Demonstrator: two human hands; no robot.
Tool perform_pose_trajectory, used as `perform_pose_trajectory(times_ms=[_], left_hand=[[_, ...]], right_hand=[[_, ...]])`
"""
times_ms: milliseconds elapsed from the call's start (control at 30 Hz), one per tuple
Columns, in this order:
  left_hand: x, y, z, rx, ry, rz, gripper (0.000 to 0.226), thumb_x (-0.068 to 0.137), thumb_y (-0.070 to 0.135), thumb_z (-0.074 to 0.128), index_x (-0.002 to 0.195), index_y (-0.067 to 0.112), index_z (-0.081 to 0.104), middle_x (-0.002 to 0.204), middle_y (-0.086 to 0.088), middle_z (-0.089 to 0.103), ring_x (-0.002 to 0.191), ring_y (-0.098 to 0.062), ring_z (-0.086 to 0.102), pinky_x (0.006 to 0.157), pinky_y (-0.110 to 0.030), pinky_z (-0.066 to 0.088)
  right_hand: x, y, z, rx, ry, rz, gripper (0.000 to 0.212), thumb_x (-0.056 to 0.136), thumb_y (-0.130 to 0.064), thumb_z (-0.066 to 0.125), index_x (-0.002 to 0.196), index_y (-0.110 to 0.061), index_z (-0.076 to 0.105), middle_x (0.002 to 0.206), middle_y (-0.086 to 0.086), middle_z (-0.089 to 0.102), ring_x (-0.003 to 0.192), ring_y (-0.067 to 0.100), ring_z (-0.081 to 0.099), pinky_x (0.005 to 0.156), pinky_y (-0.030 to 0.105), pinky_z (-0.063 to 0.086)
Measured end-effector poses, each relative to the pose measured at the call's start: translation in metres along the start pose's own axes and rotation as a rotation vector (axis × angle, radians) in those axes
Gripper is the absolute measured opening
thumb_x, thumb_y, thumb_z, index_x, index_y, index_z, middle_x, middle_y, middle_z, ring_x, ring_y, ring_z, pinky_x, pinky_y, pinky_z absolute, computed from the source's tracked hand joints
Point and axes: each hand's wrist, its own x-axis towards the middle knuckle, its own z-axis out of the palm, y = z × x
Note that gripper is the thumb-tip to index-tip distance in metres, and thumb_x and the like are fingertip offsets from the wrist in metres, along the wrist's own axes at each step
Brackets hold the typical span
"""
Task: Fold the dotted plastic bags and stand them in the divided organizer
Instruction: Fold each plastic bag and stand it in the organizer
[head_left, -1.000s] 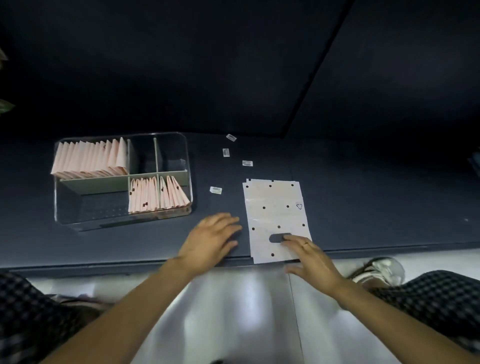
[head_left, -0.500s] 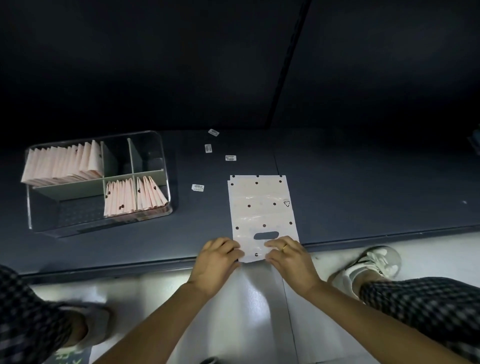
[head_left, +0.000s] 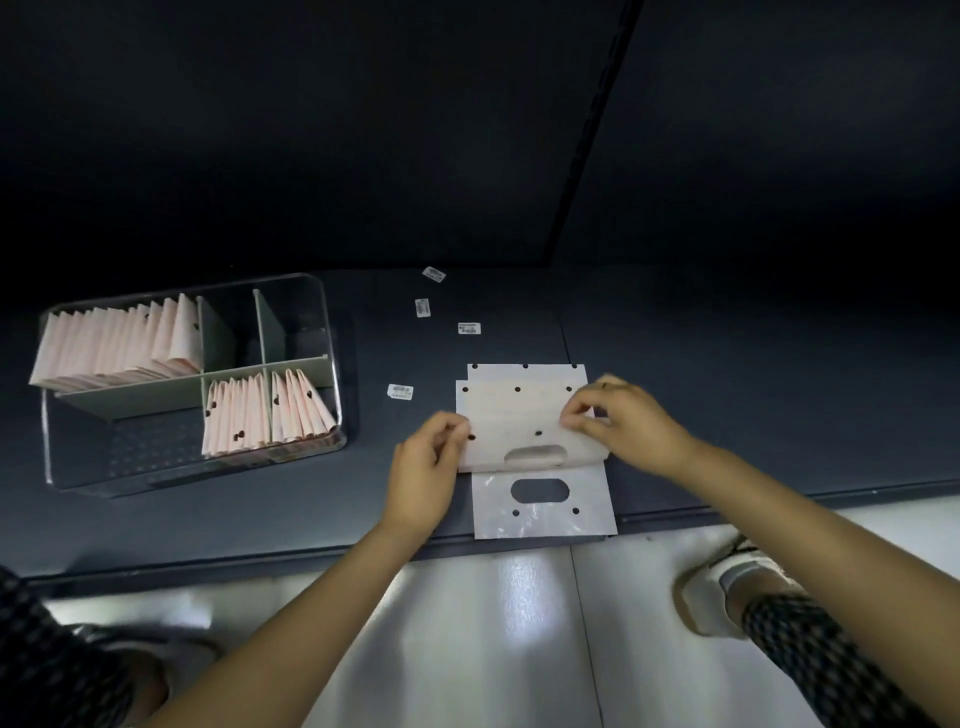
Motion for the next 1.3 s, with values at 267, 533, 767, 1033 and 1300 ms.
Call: perform_pose_trajectory(times_ms=[267,533,767,1033,1300], left_hand=[[0.005,-0.007,0.013,0.454,-0.055,0.325,0.033,0.094,0.021,0.055,0.126,0.015,0.056,0.134,0.0,0.053,0.126,-0.015,0.044,0.109,-0.027,0.03],[-0.009,-0.033,0.032,0.94,-0.468,0.434,0.063,0.101,0.045,0.021,0.15,0.013,-0.003,0.152,0.003,-0.019,0.145,-0.016,-0.012,0.113,-0.031,-0.02],[-0.013,-0.043,0.033,1.079,-0.527,0.428,0.071,0.098,0.055,0.013,0.143,0.011,-0.02,0.143,0.001,-0.034,0.133,-0.015,-0.034,0.107,-0.033,-0.027],[-0.012,-0.05,0.033,1.083,-0.572,0.407,0.078,0.093,0.063,0.012,0.139,0.014,-0.027,0.145,-0.001,-0.035,0.133,-0.014,-0.034,0.111,-0.029,-0.021],[-0.012,-0.05,0.033,1.117,-0.583,0.441,0.078,0.089,0.062,0.004,0.144,0.012,-0.02,0.15,-0.003,-0.028,0.133,-0.018,-0.034,0.108,-0.031,-0.027]], right_hand=[[0.072,0.017,0.023,-0.079,-0.05,0.232,0.016,0.092,-0.024,0.058,0.096,-0.014,0.069,0.102,0.001,0.068,0.104,0.019,0.055,0.089,0.037,0.048],[0.085,0.023,0.031,-0.107,-0.039,0.293,0.019,0.093,-0.019,0.052,0.098,-0.013,0.069,0.106,0.0,0.068,0.099,0.021,0.061,0.084,0.034,0.051],[0.09,0.023,0.036,-0.126,-0.025,0.315,0.018,0.094,-0.024,0.051,0.098,-0.015,0.066,0.106,0.003,0.067,0.097,0.023,0.06,0.084,0.035,0.051],[0.074,0.015,0.041,-0.251,0.13,0.305,0.025,0.095,-0.027,0.05,0.115,-0.017,0.06,0.118,0.005,0.059,0.114,0.027,0.049,0.094,0.036,0.04],[-0.03,-0.014,0.106,-0.51,0.026,-0.244,0.057,0.095,-0.041,0.037,0.138,-0.005,0.043,0.147,0.008,0.039,0.136,0.024,0.036,0.11,0.05,0.03]])
